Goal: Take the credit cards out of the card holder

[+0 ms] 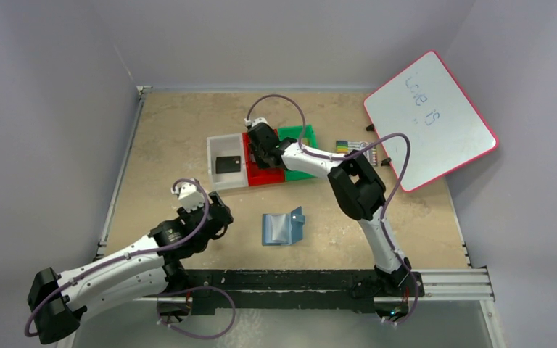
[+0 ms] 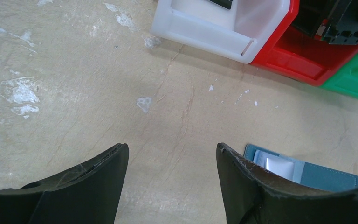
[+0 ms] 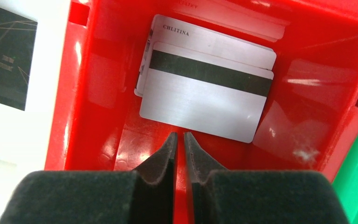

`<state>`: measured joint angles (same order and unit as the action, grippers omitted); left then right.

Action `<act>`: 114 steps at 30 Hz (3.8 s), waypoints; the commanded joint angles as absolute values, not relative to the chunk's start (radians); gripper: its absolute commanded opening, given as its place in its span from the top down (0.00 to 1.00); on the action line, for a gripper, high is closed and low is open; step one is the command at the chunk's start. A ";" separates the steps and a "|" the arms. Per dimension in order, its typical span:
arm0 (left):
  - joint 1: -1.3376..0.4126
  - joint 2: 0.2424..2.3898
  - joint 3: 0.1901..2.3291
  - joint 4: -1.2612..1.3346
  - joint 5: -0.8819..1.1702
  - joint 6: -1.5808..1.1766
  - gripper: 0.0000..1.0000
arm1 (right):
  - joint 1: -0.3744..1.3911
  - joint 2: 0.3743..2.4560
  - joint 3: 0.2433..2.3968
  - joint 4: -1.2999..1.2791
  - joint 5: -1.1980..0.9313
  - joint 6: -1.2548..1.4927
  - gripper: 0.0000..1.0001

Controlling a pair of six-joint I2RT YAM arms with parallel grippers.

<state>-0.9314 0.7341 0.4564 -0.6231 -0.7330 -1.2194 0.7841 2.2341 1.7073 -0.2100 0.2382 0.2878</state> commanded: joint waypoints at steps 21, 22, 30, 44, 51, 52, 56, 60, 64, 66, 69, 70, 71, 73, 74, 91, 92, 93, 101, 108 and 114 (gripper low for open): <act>-0.928 0.702 0.486 -0.622 -0.759 -1.227 0.32 | 0.818 2.338 1.837 -0.253 0.380 0.326 0.86; -0.928 0.704 0.486 -0.622 -0.758 -1.226 0.32 | 0.817 2.342 1.845 -0.256 0.383 0.326 0.86; -0.928 0.704 0.486 -0.626 -0.753 -1.224 0.32 | 0.820 2.279 1.848 -0.283 0.370 0.316 0.84; -0.928 0.727 0.495 -0.601 -0.744 -1.226 0.31 | 0.952 1.692 1.335 -0.138 0.248 0.423 0.42; -0.928 0.661 0.491 -0.663 -0.801 -1.308 0.32 | 1.147 1.584 1.135 -0.152 0.287 0.604 0.31; -0.927 0.640 0.486 -0.674 -0.808 -1.321 0.32 | 1.174 1.585 1.122 -0.161 0.301 0.628 0.30; -0.927 0.573 0.469 -0.710 -0.815 -1.350 0.32 | 1.250 1.618 1.111 -0.252 0.376 0.685 0.29; -0.928 0.544 0.460 -0.730 -0.807 -1.358 0.33 | 1.307 1.644 1.113 -0.341 0.448 0.736 0.24; -0.928 0.543 0.460 -0.726 -0.793 -1.349 0.33 | 1.321 1.661 1.091 -0.388 0.488 0.788 0.23; -0.928 0.551 0.464 -0.720 -0.786 -1.340 0.33 | 1.327 1.669 1.094 -0.413 0.513 0.805 0.22; -0.928 0.569 0.465 -0.704 -0.775 -1.331 0.33 | 1.327 1.685 1.088 -0.424 0.523 0.820 0.21; -0.928 0.576 0.463 -0.697 -0.771 -1.329 0.33 | 1.327 1.692 1.086 -0.424 0.523 0.825 0.21; -0.927 0.585 0.464 -0.691 -0.766 -1.327 0.33 | 1.328 1.698 1.084 -0.427 0.526 0.832 0.21; -0.928 0.600 0.463 -0.677 -0.756 -1.323 0.34 | 1.328 1.705 1.071 -0.430 0.529 0.851 0.22; -0.928 0.604 0.462 -0.671 -0.753 -1.322 0.34 | 1.327 1.706 1.067 -0.435 0.529 0.863 0.23; -0.928 0.631 0.445 -0.632 -0.735 -1.319 0.34 | 1.327 1.637 1.009 -0.419 0.553 0.943 0.52; -0.929 0.633 0.444 -0.627 -0.734 -1.319 0.34 | 1.327 1.635 1.009 -0.423 0.560 0.950 0.52; -0.927 0.638 0.445 -0.625 -0.733 -1.318 0.34 | 1.326 1.631 1.007 -0.423 0.564 0.955 0.53; -0.929 0.678 0.444 -0.559 -0.693 -1.284 0.34 | 1.320 1.594 0.976 -0.432 0.620 1.047 0.60; -0.929 0.784 0.448 -0.444 -0.605 -1.218 0.34 | 1.308 1.554 0.932 -0.474 0.656 1.145 0.59; -0.930 0.894 0.459 -0.331 -0.516 -1.161 0.38 | 1.281 1.434 0.813 -0.357 0.622 1.172 0.73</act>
<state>-0.9314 0.8524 0.4450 -0.4576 -0.5854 -1.2255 1.3029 1.5276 0.8791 -0.4133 0.5919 1.1084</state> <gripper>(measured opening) 0.636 0.331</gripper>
